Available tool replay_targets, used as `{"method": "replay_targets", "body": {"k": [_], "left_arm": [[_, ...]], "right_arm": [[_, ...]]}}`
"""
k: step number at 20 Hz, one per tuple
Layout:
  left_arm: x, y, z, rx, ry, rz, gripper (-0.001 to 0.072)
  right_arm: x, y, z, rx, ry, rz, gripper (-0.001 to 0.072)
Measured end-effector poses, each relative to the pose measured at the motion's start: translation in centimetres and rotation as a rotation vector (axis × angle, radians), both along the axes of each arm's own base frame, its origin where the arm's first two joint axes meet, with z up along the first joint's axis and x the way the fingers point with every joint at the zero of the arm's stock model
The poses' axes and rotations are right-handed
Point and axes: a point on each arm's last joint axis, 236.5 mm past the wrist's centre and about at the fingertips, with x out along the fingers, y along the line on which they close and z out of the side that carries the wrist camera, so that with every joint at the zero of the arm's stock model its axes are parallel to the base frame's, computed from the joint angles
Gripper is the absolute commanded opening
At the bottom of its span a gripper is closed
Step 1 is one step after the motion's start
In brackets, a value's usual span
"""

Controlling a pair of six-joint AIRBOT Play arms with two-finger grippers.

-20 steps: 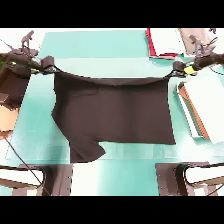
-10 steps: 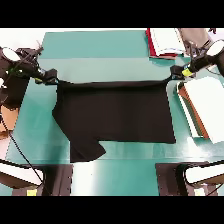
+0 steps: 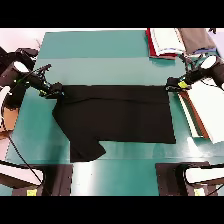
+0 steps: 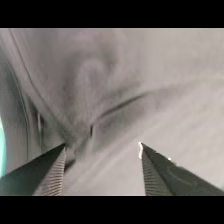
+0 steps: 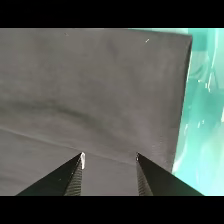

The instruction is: Fold the shirts.

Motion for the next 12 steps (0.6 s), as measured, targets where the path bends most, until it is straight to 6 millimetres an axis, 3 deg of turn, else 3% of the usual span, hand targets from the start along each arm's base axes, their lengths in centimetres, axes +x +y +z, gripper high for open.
{"method": "replay_targets", "body": {"k": [3, 6, 9, 12], "left_arm": [[-2.5, 0.5, 2.1, 0.044, -0.013, -0.004, 0.0538], [-8.1, 0.6, 2.8, 0.077, 0.006, 0.000, 0.0538], [-15.0, -0.2, 1.2, 0.079, 0.069, 0.012, 0.0538], [-20.5, -1.5, -1.0, 0.041, 0.140, 0.029, 0.0537]], "right_arm": [[-0.9, 0.5, 2.9, 0.007, -0.044, 0.012, 0.0386], [-2.7, 0.9, 5.9, 0.004, -0.108, 0.021, 0.0385], [-4.4, 1.1, 8.0, -0.005, -0.185, 0.010, 0.0384], [-5.4, 1.0, 9.2, -0.015, -0.249, -0.005, 0.0384]]}}
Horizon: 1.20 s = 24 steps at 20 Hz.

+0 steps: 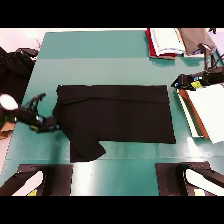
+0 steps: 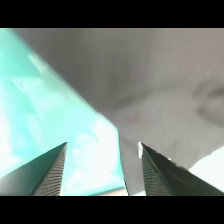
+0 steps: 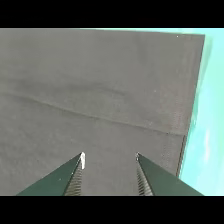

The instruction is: Fold the shirts.

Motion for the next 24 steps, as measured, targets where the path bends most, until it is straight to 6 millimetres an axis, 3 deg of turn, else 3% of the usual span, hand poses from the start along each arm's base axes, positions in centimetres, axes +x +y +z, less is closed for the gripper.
{"method": "replay_targets", "body": {"k": [4, 13, 15, 16, 20, 24], "left_arm": [[-4.2, -2.7, -2.3, -0.058, 0.068, -0.030, 0.0537], [-6.6, -7.4, -4.0, -0.072, 0.057, -0.156, 0.0532], [-7.1, -7.9, -4.2, -0.072, 0.060, -0.177, 0.0129], [-7.1, -8.1, -4.2, -0.073, 0.057, -0.181, 0.0027], [-7.1, -8.5, -3.8, -0.075, 0.051, -0.200, 0.0026], [-5.6, -8.2, -1.2, -0.044, -0.005, -0.247, 0.0027]], "right_arm": [[-0.5, 0.0, 1.0, -0.003, -0.047, -0.010, 0.0384], [-0.8, 0.0, 1.3, -0.005, -0.060, -0.012, 0.0384], [-0.8, 0.0, 1.3, -0.005, -0.059, -0.011, 0.0383], [-0.9, 0.0, 1.3, -0.005, -0.058, -0.011, 0.0384], [-1.2, -0.1, 1.2, -0.004, -0.045, -0.011, 0.0384], [-3.2, -2.2, -0.1, -0.004, 0.048, -0.039, 0.0384]]}}
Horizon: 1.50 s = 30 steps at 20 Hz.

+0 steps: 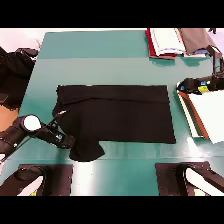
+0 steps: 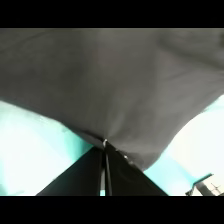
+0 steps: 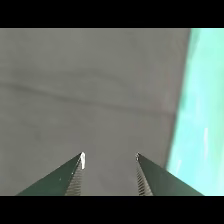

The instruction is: Fold the shirts.

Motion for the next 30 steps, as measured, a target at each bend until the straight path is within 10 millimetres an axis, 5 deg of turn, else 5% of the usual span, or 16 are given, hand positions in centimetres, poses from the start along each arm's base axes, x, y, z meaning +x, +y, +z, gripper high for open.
{"method": "replay_targets", "body": {"k": [2, 3, 4, 6, 9, 13, 16, 17, 19, 24, 30], "left_arm": [[1.0, 0.1, 1.7, 0.006, -0.040, -0.013, 0.0027], [1.4, 0.0, 2.3, 0.006, -0.057, -0.018, 0.0027], [1.8, 0.0, 2.9, 0.007, -0.072, -0.020, 0.0027], [2.4, 0.0, 3.6, 0.007, -0.097, -0.020, 0.0027], [3.1, -0.1, 4.1, 0.004, -0.124, -0.014, 0.0027], [3.5, -0.2, 4.4, -0.001, -0.143, -0.008, 0.0027], [3.6, -0.2, 4.5, -0.002, -0.145, -0.007, 0.0027], [3.5, -0.2, 4.5, -0.002, -0.142, -0.009, 0.0027], [3.5, -0.2, 5.0, 0.001, -0.143, -0.019, 0.0026], [6.2, 0.6, 8.9, 0.042, -0.263, -0.038, 0.0027], [13.7, 2.9, 12.1, 0.157, -0.502, 0.017, 0.0026]], "right_arm": [[-2.1, -1.8, -1.9, 0.012, 0.085, -0.040, 0.0408], [-3.5, -2.8, -3.4, 0.025, 0.138, -0.070, 0.0553], [-5.0, -3.6, -5.0, 0.040, 0.190, -0.100, 0.0596], [-8.4, -4.7, -8.6, 0.088, 0.303, -0.167, 0.0588], [-13.4, -4.3, -13.5, 0.174, 0.468, -0.227, 0.0549], [-16.9, -1.7, -17.2, 0.265, 0.603, -0.222, 0.0501], [-17.8, 0.8, -18.1, 0.290, 0.663, -0.145, 0.0199], [-17.7, 1.4, -18.4, 0.276, 0.665, -0.113, 0.0086], [-17.3, 1.8, -18.4, 0.225, 0.653, -0.050, 0.0016], [-12.9, 1.0, -13.8, 0.085, 0.446, 0.036, 0.0015], [-6.1, -0.4, -7.4, 0.007, 0.227, 0.043, 0.0015]]}}
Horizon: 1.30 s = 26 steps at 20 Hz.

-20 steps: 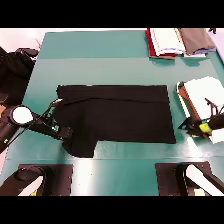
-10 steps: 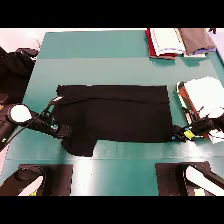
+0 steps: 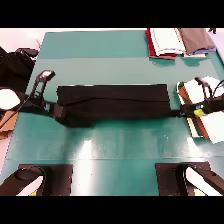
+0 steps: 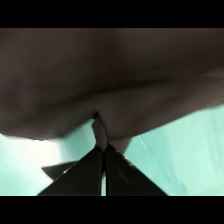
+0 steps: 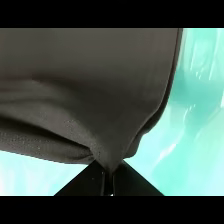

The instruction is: Fold the shirts.

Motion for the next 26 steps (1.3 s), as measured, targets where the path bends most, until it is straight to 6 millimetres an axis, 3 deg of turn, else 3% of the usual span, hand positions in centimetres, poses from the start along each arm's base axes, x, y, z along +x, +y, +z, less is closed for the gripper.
{"method": "replay_targets", "body": {"k": [3, 7, 11, 12, 13, 14, 15, 18, 20, 21, 22, 23, 26], "left_arm": [[5.2, 1.2, -0.3, 0.017, -0.069, 0.066, 0.0027], [11.6, 1.9, -2.0, 0.032, -0.112, 0.095, 0.0027], [16.0, 1.7, -4.6, 0.044, -0.113, 0.085, 0.0028], [16.8, 1.6, -5.1, 0.045, -0.113, 0.085, 0.0028], [17.4, 1.6, -5.6, 0.045, -0.112, 0.087, 0.0080], [17.9, 1.6, -5.8, 0.045, -0.115, 0.087, 0.0395], [18.3, 1.6, -5.8, 0.046, -0.122, 0.090, 0.0612], [19.0, 1.3, -4.7, 0.033, -0.123, 0.096, 0.0600], [18.9, 1.1, -3.7, 0.030, -0.102, 0.089, 0.0599], [18.7, 1.1, -3.2, 0.031, -0.092, 0.084, 0.0542], [18.5, 1.0, -3.0, 0.032, -0.081, 0.082, 0.0256], [18.3, 1.0, -2.9, 0.031, -0.069, 0.079, 0.0022], [17.9, 0.2, -2.5, -0.005, -0.047, 0.076, 0.0036]], "right_arm": [[3.7, -0.9, 0.7, -0.006, -0.027, -0.013, 0.0014], [8.2, -1.7, -0.2, 0.013, -0.016, -0.037, 0.0014], [12.0, -1.4, -1.5, 0.047, -0.003, -0.038, 0.0017], [12.9, -1.1, -1.9, 0.053, -0.001, -0.029, 0.0076], [13.7, -0.6, -2.1, 0.061, -0.001, -0.020, 0.0361], [14.6, -0.1, -2.3, 0.067, -0.004, -0.008, 0.0474], [15.4, 0.3, -2.4, 0.076, -0.010, -0.002, 0.0474], [17.5, 0.9, -1.9, 0.105, -0.039, 0.008, 0.0474], [17.6, 0.3, -1.9, 0.117, -0.030, 0.004, 0.0486], [17.5, -0.4, -2.1, 0.123, -0.022, -0.008, 0.0540], [17.1, -1.1, -2.5, 0.130, -0.005, -0.023, 0.0540], [16.5, -1.9, -3.0, 0.143, 0.020, -0.042, 0.0540], [15.2, -3.5, -4.7, 0.213, 0.067, -0.102, 0.0534]]}}
